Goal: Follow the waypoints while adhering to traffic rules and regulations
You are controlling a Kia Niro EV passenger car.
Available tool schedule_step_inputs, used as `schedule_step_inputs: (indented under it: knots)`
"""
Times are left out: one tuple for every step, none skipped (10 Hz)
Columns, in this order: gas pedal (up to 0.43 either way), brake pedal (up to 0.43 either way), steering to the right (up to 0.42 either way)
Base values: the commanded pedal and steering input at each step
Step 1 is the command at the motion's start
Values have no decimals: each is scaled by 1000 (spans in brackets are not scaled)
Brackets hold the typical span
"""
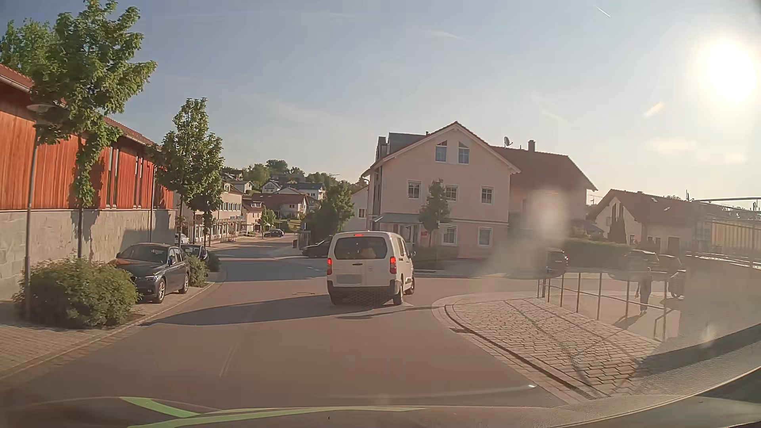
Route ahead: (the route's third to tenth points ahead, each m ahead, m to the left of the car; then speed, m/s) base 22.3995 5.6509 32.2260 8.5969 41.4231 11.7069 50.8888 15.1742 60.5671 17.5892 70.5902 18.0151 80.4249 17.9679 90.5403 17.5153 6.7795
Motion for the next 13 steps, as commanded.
schedule_step_inputs:
  knots:
    - [0,0,-48]
    - [39,0,-48]
    - [59,0,-48]
    - [79,0,-47]
    - [98,0,-47]
    - [98,0,-47]
    - [98,0,-47]
    - [130,0,-48]
    - [138,0,-47]
    - [138,0,-48]
    - [138,0,-47]
    - [138,0,-47]
    - [150,0,-47]
